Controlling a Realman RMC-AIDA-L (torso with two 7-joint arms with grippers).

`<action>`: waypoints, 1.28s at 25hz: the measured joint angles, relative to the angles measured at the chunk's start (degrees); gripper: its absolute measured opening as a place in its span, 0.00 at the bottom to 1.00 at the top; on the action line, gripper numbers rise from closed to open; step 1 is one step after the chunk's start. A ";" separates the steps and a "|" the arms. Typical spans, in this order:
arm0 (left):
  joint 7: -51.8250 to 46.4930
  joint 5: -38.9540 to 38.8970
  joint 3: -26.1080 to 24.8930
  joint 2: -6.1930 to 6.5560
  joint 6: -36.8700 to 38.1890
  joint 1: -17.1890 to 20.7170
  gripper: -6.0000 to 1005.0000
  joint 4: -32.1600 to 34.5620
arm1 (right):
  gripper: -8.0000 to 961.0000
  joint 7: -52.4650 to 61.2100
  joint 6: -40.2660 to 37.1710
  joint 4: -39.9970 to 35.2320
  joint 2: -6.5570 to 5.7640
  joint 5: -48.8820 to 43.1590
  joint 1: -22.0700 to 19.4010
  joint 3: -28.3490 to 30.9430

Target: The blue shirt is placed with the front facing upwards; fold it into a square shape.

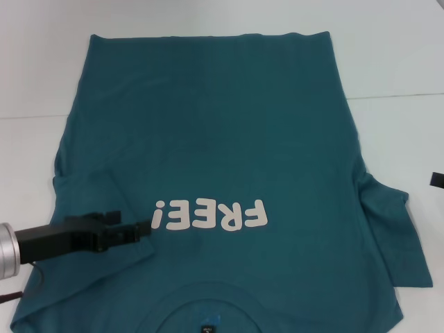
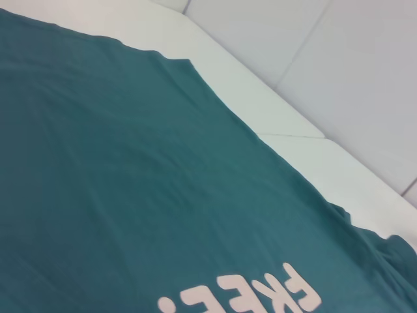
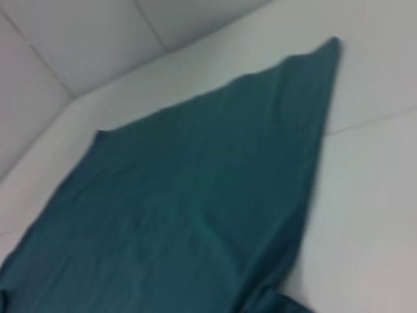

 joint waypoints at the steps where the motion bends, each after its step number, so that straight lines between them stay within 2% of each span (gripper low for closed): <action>1: 0.18 0.06 0.01 0.00 0.48 0.00 0.90 -0.08 | 0.93 1.05 -0.06 -0.63 -0.07 -1.06 0.08 0.44; 7: 0.29 0.22 0.02 0.02 1.07 0.10 0.90 -0.42 | 0.93 3.70 -0.44 -0.75 -0.62 -3.50 0.55 0.98; 13: -0.72 0.27 -0.26 -0.12 0.94 0.38 0.90 -0.46 | 0.93 4.26 -0.07 -0.36 -0.09 -4.78 1.17 0.52; 26: -1.22 0.19 -0.52 -0.07 0.28 0.40 0.91 -0.41 | 0.92 4.59 0.52 4.41 -0.08 -7.31 2.84 0.20; 32: -0.97 -0.03 -0.51 -0.04 0.18 0.40 0.91 -0.38 | 0.92 4.39 2.69 5.65 1.29 -9.96 5.27 -0.29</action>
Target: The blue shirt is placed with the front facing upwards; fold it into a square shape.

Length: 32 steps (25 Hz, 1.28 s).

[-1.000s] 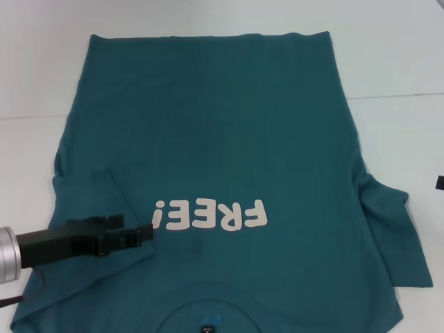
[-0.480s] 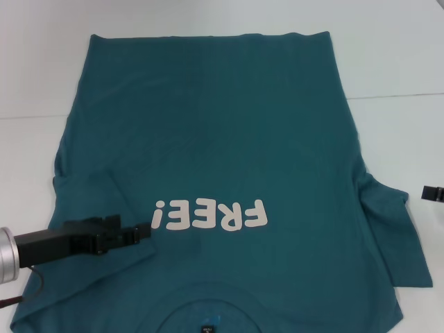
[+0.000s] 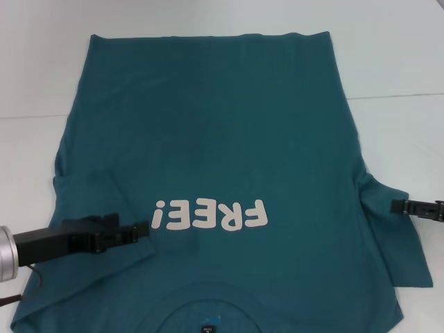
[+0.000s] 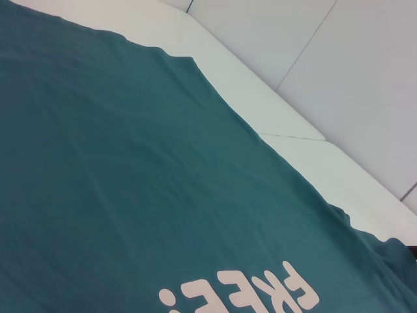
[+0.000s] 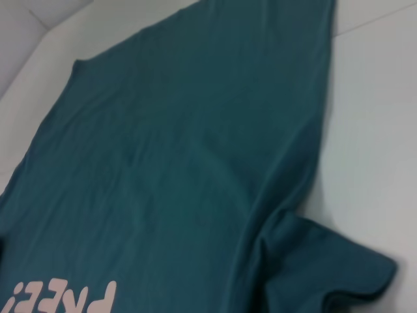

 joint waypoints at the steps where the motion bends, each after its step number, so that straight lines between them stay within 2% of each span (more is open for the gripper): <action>1: 0.01 0.00 0.00 0.02 0.00 0.00 0.91 0.00 | 0.92 0.00 0.49 0.01 0.27 -0.45 0.36 -0.12; 7: 0.04 -0.02 0.00 0.09 -0.08 0.07 0.90 0.01 | 0.92 -0.01 2.55 0.51 1.16 -1.99 2.11 -0.85; 16: 0.04 -0.02 0.00 0.10 -0.08 0.17 0.90 0.00 | 0.91 -0.83 2.61 0.28 1.40 -1.70 2.45 -1.27; 21: -0.03 -0.02 0.00 0.10 -0.12 0.03 0.90 -0.04 | 0.69 -1.45 2.69 0.49 1.22 -1.65 2.21 -1.13; 32: -0.03 -0.02 0.00 0.10 -0.25 0.14 0.90 -0.08 | 0.40 -1.38 2.71 0.50 1.08 -1.39 1.86 -0.81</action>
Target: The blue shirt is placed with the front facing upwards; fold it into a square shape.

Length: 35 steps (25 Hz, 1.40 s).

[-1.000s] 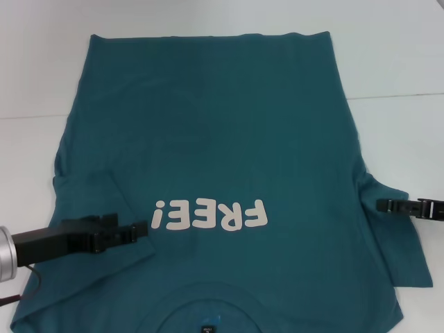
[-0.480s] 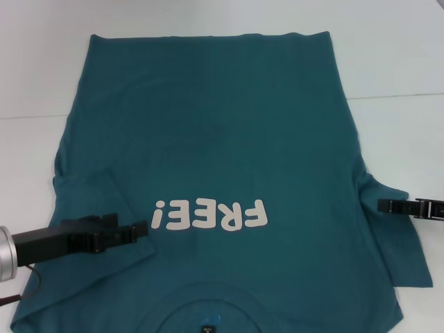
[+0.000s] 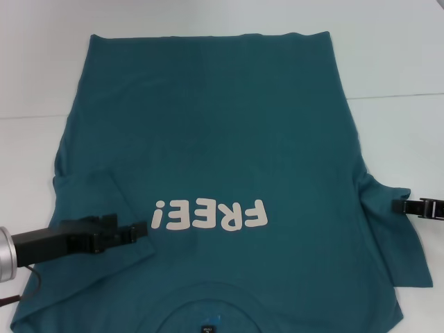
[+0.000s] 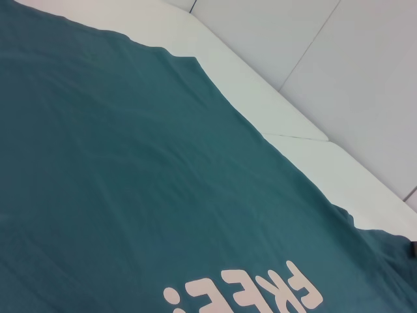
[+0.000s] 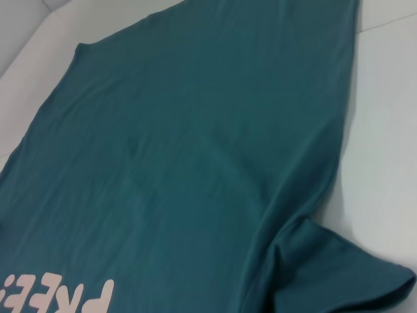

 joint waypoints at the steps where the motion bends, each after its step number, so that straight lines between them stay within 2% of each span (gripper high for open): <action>1: 0.02 0.00 0.00 0.00 0.00 0.00 0.90 0.00 | 0.37 0.00 0.05 0.00 0.00 0.01 0.00 0.08; 6: 0.04 0.00 0.00 0.00 0.00 0.03 0.90 0.00 | 0.19 -0.02 0.71 -0.01 0.05 0.03 -0.01 0.74; 10: 0.06 0.00 0.00 0.00 0.00 0.04 0.90 0.00 | 0.01 -0.38 0.71 -0.01 0.02 0.11 -0.15 2.11; 20: 0.07 0.00 -0.01 0.00 -0.02 0.00 0.90 0.00 | 0.01 -1.41 0.08 -0.52 -0.71 0.87 -1.96 6.49; 24: -0.07 0.00 -0.09 -0.05 -0.48 0.03 0.90 0.01 | 0.01 -1.43 -0.25 -0.54 -1.60 2.91 -3.39 6.76; 35: -0.32 0.00 -0.09 -0.22 -0.53 0.05 0.90 0.01 | 0.01 -1.53 -0.64 -0.63 -2.56 4.43 -3.93 7.29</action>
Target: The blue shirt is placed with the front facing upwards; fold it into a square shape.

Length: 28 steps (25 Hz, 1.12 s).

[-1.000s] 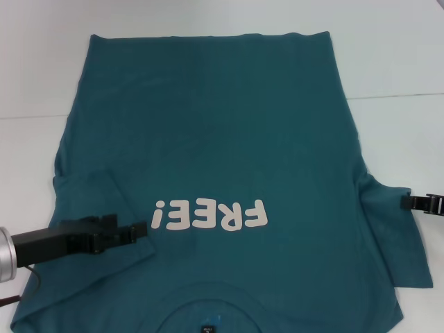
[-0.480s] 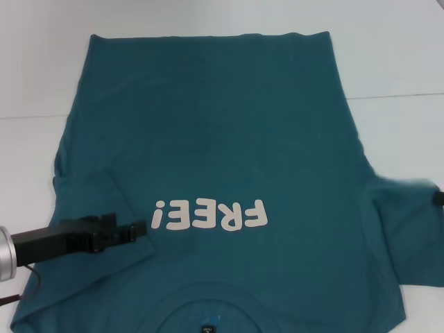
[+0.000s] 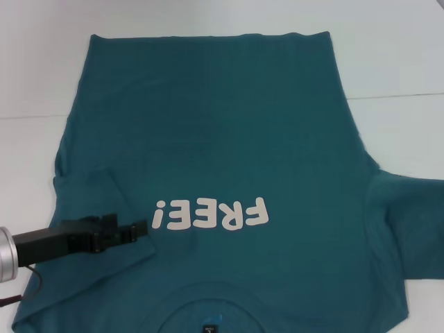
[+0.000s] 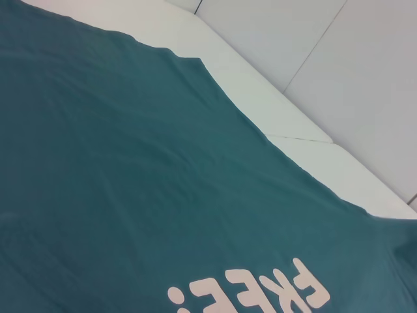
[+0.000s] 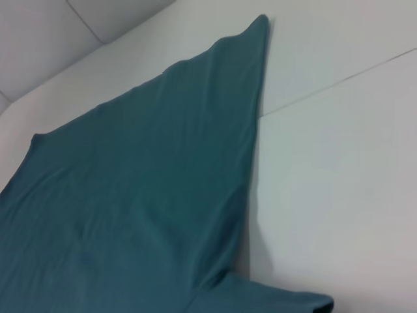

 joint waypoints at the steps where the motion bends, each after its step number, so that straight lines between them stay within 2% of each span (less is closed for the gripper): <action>1: -0.01 0.00 0.00 -0.01 0.00 0.00 0.90 0.00 | 0.01 0.00 0.00 0.00 -0.15 0.06 -0.02 0.14; 10: -0.05 -0.21 0.00 -0.04 0.00 -0.02 0.90 0.00 | 0.01 0.01 -0.19 -0.59 -0.67 0.17 0.45 1.21; 17: -0.05 -0.25 0.00 -0.02 0.01 -0.02 0.90 0.00 | 0.01 -0.03 -0.49 -0.61 -0.03 -0.04 0.74 0.31; 28: -0.05 -0.27 0.00 0.12 0.01 -0.02 0.90 0.00 | 0.01 -0.78 -3.00 -0.71 0.17 0.14 2.18 -1.13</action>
